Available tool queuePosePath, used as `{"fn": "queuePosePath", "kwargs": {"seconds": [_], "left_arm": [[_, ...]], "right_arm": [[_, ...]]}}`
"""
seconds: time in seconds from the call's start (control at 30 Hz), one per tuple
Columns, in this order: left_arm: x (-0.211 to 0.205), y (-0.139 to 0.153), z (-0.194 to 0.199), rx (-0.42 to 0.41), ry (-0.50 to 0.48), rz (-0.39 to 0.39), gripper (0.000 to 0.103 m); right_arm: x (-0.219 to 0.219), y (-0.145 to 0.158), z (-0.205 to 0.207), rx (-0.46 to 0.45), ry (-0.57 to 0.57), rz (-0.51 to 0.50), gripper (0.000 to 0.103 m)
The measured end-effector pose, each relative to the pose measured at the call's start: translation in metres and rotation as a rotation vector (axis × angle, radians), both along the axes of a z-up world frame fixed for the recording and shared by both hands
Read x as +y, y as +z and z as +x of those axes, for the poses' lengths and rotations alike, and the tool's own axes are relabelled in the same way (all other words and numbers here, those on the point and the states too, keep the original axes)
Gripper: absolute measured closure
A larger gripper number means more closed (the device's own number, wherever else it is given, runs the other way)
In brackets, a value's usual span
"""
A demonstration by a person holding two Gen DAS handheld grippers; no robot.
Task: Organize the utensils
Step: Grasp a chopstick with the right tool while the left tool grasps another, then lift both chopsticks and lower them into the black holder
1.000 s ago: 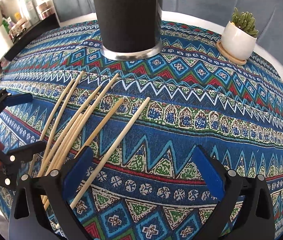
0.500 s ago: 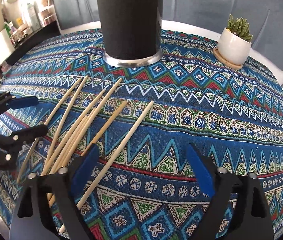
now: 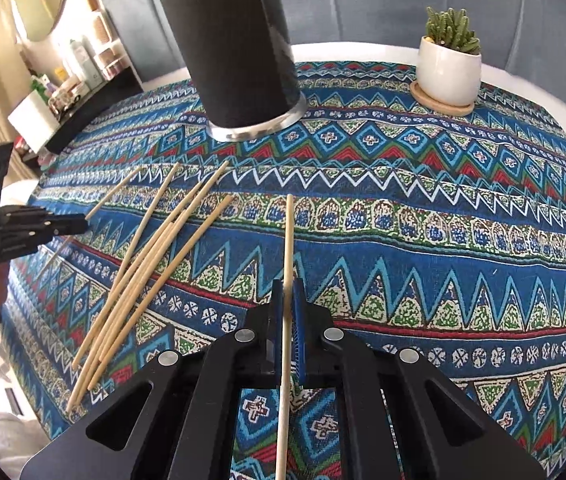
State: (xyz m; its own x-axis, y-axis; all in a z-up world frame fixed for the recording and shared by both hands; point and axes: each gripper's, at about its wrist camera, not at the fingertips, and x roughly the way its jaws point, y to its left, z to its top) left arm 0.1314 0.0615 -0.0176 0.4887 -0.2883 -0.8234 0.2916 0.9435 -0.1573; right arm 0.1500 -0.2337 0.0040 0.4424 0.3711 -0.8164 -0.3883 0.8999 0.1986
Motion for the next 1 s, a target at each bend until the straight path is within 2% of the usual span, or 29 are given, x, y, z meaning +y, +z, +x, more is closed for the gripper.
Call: {"fn": "queuePosePath", "kwargs": {"seconds": [0.1,0.3,0.4,0.6,0.8,1.0], "left_arm": [[0.006,0.016,-0.003,-0.071,0.039,0.029,0.098],[0.025,0.062,0.003,-0.194,0.097,0.019,0.098],[0.034,0.086,0.007,-0.245,0.117,0.011,0.098],[0.049,0.135,0.012,-0.354,0.135,0.001,0.098],[0.06,0.174,0.019,-0.477,0.158,-0.029,0.098],[0.061,0.193,0.038,-0.542,0.155,-0.084,0.098]], "right_arm": [[-0.013,0.013,-0.001,-0.036,-0.022,0.027,0.098],[-0.026,0.054,-0.002,-0.134,-0.021,0.053,0.098],[-0.028,0.073,0.003,-0.195,-0.007,0.015,0.099],[-0.038,0.112,0.021,-0.273,-0.027,0.004,0.098],[-0.039,0.153,0.041,-0.376,-0.032,0.062,0.098],[-0.026,0.182,0.067,-0.455,-0.037,0.158,0.098]]}}
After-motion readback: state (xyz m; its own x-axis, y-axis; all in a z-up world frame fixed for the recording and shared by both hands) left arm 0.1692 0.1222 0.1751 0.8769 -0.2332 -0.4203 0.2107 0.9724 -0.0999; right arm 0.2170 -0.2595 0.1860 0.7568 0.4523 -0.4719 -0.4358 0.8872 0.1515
